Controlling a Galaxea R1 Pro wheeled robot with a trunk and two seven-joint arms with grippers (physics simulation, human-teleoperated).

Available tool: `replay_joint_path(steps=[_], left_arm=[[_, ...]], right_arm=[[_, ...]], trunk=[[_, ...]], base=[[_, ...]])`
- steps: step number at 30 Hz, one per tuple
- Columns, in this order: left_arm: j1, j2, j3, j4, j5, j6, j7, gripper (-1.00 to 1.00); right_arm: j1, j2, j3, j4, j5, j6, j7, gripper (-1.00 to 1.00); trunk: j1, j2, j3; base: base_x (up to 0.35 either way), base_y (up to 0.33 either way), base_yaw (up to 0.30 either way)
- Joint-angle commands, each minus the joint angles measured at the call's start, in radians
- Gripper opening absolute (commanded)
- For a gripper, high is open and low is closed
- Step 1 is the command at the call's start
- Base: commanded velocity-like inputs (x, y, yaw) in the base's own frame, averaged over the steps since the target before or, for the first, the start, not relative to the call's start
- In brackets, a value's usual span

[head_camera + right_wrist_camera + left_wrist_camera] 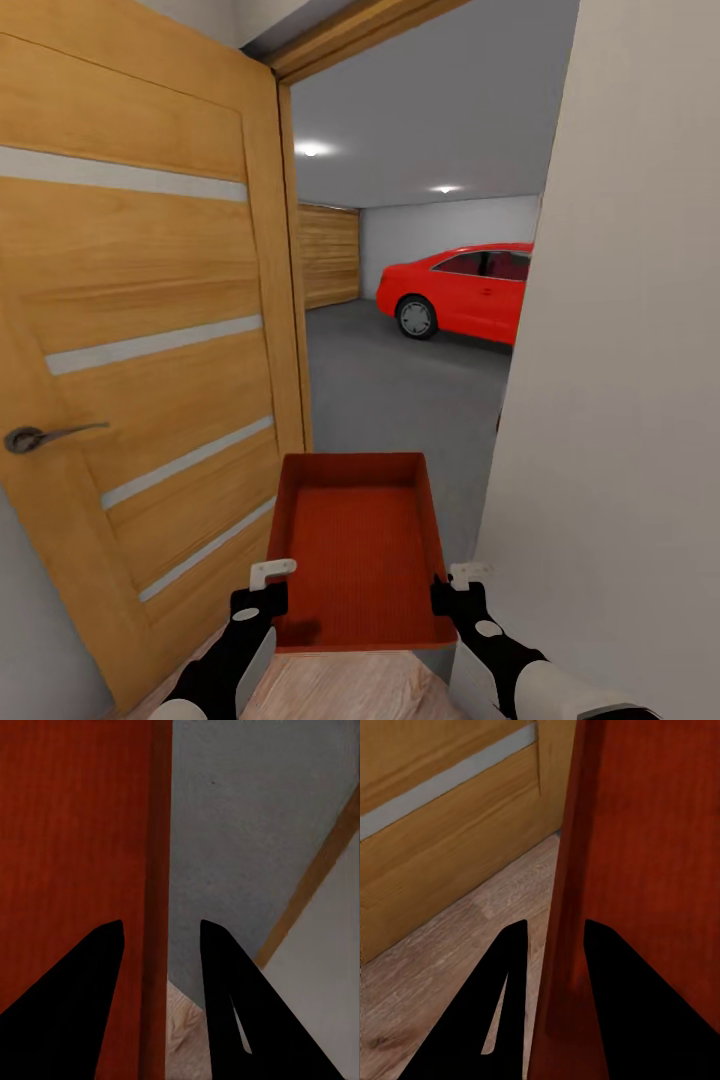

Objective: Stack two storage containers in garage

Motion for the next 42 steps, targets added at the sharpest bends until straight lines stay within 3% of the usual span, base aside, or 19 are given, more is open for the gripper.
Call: replay_joint_path(steps=[1, 19, 31, 42], left_arm=[[-0.001, 0.002, 0.021, -0.05, 0.004, 0.005, 0.006, -1.0], [-0.001, 0.002, 0.02, -0.05, 0.004, 0.006, 0.006, -1.0], [-0.001, 0.002, 0.02, -0.05, 0.004, 0.006, 0.006, -1.0], [-0.001, 0.002, 0.021, -0.05, 0.004, 0.006, 0.006, -1.0]], right_arm=[[0.0, -0.001, -0.001, 0.002, 0.006, 0.0, -0.003, -1.0], [0.0, -0.001, -0.001, 0.003, 0.006, 0.001, -0.003, -1.0], [0.0, -0.001, -0.001, 0.002, 0.006, 0.001, -0.003, -1.0], [0.0, -0.001, -0.001, 0.002, 0.006, 0.001, -0.004, -1.0]], trunk=[[0.001, -0.001, -0.002], [0.001, -0.001, -0.002], [0.001, -0.001, -0.002], [0.001, -0.001, -0.002]], base=[[0.24, 0.215, -0.02], [0.244, 0.22, -0.217], [0.245, 0.221, -0.05], [0.245, 0.221, -0.224]])
